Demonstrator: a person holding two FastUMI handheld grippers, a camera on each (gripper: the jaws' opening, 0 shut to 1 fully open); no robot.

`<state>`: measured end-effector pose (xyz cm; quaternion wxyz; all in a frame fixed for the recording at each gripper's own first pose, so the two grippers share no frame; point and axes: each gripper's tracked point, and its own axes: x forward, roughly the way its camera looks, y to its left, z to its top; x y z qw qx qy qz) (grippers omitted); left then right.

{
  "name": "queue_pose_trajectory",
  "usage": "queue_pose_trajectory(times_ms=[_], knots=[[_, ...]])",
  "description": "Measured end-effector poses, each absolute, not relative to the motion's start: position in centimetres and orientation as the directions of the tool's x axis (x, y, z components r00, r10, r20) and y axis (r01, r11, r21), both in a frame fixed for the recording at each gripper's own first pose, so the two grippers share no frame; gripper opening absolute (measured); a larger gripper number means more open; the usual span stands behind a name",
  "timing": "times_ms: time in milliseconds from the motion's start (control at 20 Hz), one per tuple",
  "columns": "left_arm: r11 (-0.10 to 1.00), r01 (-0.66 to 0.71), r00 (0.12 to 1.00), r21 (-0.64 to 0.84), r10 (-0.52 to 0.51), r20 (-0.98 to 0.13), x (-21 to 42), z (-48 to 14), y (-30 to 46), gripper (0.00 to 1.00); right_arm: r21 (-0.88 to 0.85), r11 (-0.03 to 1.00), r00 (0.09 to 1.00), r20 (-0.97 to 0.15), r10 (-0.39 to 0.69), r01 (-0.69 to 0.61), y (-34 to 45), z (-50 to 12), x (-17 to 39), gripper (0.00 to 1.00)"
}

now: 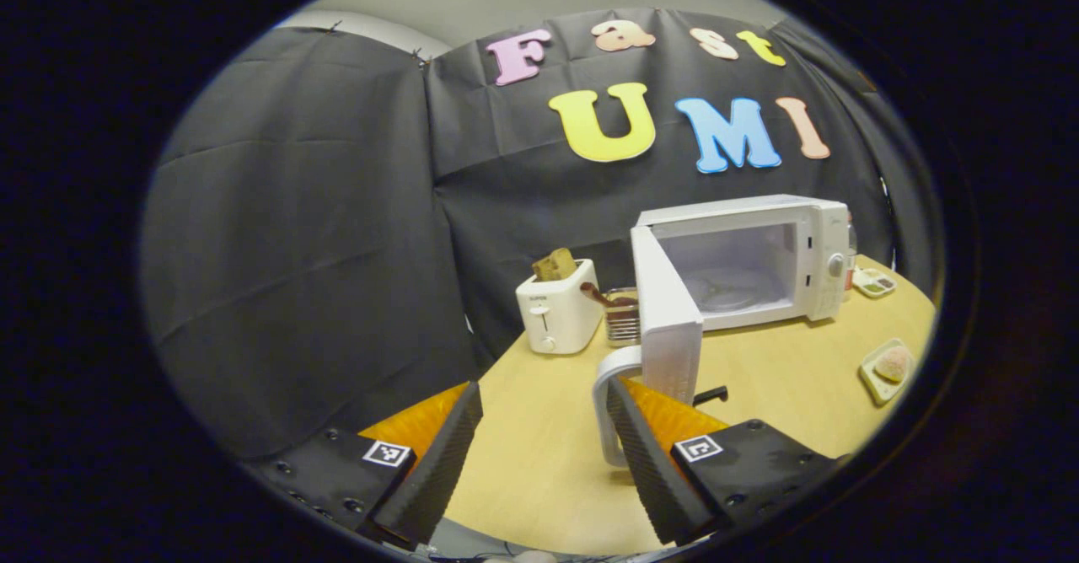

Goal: Open the microwave oven with the left hand, put the food in, and close the microwave oven.

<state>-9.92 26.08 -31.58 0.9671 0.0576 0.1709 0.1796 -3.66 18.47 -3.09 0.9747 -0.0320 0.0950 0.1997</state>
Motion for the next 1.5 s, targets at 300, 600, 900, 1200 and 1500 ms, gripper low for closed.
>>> queue_pose_trajectory(times_ms=[300,600,900,1200,1500], knots=[[0.935,-0.323,0.889,0.149,0.354,-0.290,-11.0,-28.1,25.0,0.95,-0.053,0.923,0.898,-0.260,0.355,-0.380,16.7,-6.4,-2.7,0.99],[0.975,-0.191,0.953,0.116,0.212,-0.216,-10.9,-20.3,17.6,0.98,-0.016,0.931,0.849,-0.418,0.324,-0.364,12.9,-16.2,-3.1,1.00],[0.998,-0.050,0.996,0.045,0.054,-0.074,-7.3,-10.4,10.3,0.99,-0.056,0.931,0.774,-0.576,0.264,-0.360,9.6,-27.2,-3.6,1.00],[0.997,-0.045,0.999,0.065,0.045,-0.008,-4.7,-5.8,8.1,1.00,-0.107,0.885,0.715,-0.637,0.289,-0.453,9.7,-34.2,-1.6,1.00],[0.992,-0.064,0.997,0.105,0.068,-0.036,-3.9,-6.5,7.6,1.00,-0.082,0.868,0.648,-0.701,0.298,-0.489,10.2,-39.5,0.4,0.99]])
